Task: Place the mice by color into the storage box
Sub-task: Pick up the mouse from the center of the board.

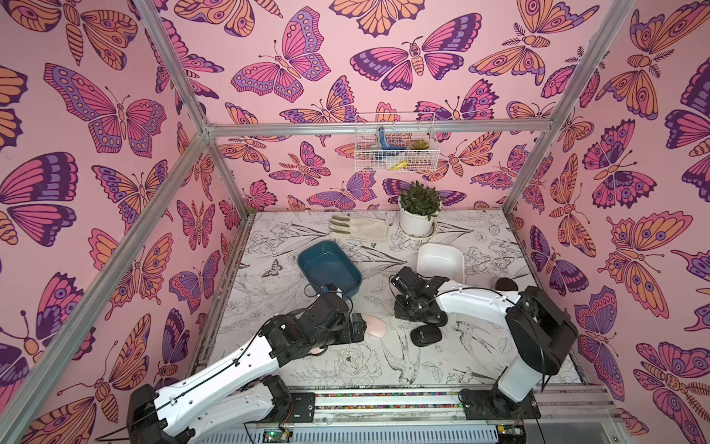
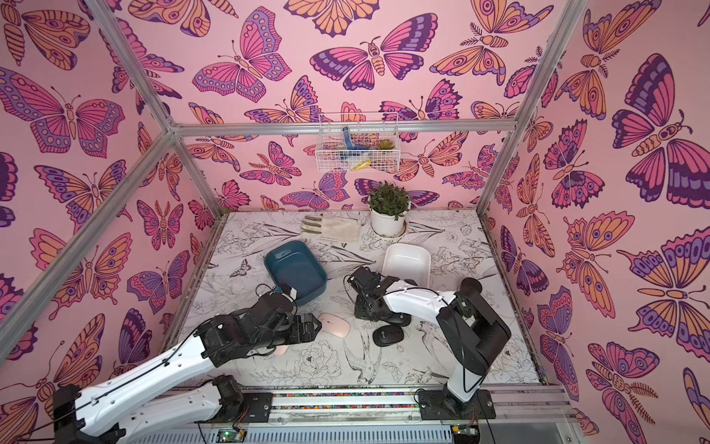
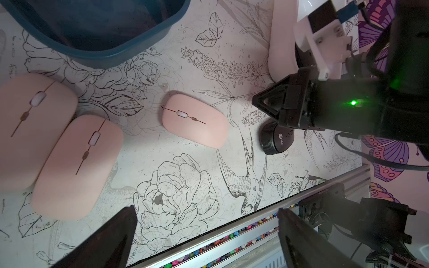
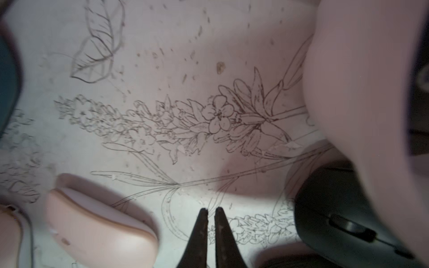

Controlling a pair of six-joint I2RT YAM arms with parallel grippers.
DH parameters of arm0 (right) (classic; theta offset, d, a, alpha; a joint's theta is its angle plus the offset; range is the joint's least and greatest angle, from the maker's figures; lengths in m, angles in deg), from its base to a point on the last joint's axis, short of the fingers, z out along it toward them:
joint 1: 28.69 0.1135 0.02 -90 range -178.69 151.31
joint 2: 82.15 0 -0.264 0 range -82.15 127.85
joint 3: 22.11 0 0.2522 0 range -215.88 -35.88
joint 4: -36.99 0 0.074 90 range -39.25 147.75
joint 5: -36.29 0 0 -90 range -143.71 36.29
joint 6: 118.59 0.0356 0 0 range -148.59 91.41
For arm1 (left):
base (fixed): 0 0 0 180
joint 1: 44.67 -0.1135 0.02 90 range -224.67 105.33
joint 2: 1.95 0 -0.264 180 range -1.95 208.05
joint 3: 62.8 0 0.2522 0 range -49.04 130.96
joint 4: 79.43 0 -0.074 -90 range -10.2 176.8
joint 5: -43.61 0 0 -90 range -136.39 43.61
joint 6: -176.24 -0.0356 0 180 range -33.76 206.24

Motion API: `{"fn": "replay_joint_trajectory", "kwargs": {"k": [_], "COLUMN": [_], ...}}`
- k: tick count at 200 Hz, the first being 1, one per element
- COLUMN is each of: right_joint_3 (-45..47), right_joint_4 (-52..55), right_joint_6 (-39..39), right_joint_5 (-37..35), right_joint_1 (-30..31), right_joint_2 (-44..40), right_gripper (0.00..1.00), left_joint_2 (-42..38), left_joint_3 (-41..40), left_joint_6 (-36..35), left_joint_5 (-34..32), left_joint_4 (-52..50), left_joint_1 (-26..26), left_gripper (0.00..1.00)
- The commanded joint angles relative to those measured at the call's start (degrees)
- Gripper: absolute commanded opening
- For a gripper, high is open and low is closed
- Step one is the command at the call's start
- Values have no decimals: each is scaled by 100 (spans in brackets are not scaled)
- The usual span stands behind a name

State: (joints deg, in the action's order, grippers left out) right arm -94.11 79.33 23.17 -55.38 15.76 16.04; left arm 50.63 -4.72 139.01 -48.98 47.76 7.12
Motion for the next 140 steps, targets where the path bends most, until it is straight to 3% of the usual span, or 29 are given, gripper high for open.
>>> {"fn": "replay_joint_trajectory", "kwargs": {"k": [1,80,140], "right_joint_3": [73,1022,1668], "right_joint_4": [232,550,1025], "right_joint_6": [-120,149,516], "right_joint_5": [-143,-453,-619], "right_joint_1": [-6,339,816], "right_joint_2": [-49,-775,-1851], "right_gripper": [10,10,11], "left_joint_2": [-91,27,-69], "left_joint_3": [-120,-111,-210], "left_joint_6": [14,-26,25], "left_joint_5": [-102,-111,-103], "left_joint_4": [-136,-112,-114], "left_joint_1": [24,24,24], "left_gripper": [99,99,99]}}
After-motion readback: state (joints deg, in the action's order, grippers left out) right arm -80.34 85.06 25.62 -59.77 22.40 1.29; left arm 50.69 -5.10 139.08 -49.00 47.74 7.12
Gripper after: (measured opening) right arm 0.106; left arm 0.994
